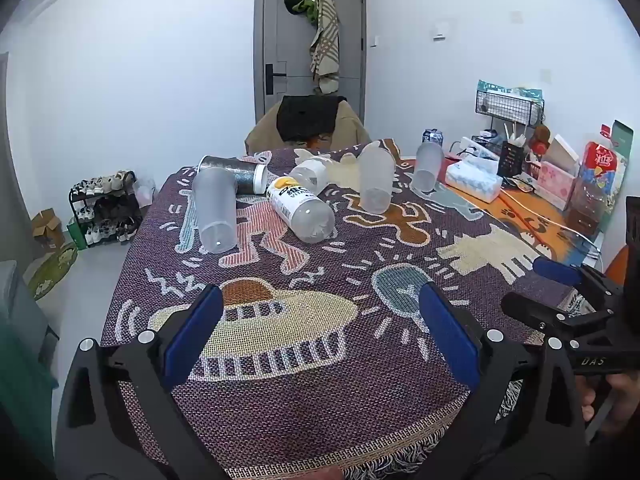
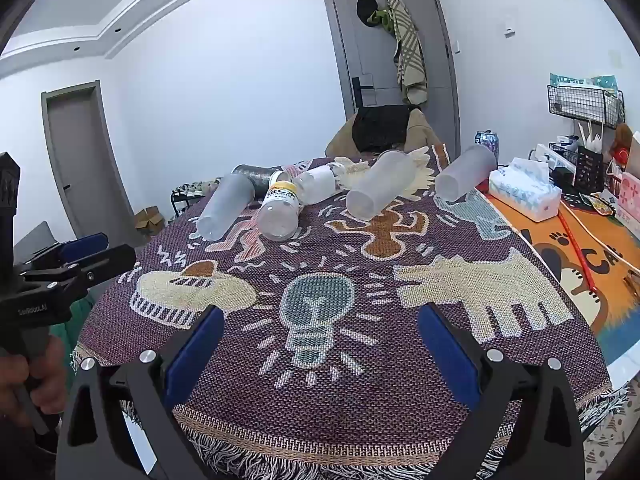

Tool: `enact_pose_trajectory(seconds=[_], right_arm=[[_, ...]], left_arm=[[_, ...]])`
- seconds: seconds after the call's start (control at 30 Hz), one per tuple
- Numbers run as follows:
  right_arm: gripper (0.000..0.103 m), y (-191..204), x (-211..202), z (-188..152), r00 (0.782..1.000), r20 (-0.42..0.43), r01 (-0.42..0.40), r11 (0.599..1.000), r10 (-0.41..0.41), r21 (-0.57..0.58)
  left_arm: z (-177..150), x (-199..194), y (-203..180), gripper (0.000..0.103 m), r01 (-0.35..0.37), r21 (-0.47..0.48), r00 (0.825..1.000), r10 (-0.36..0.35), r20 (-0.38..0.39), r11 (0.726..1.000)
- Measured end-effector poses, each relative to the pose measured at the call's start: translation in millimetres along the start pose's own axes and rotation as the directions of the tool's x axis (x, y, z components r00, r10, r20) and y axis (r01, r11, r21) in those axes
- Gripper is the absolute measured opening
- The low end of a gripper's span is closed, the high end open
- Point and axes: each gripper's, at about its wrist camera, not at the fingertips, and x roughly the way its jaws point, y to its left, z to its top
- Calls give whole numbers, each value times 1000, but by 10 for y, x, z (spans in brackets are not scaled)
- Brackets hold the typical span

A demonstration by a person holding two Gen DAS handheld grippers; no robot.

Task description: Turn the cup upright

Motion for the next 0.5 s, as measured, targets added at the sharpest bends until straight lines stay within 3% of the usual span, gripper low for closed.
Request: enact_pose_trajectory(seconds=[0.5], right_arm=[[95,-21,-16,25,1000,8,-1,1000,1,-4]], left_arm=[[15,-47,-13,97,5,2,1000,-5,19,1000]])
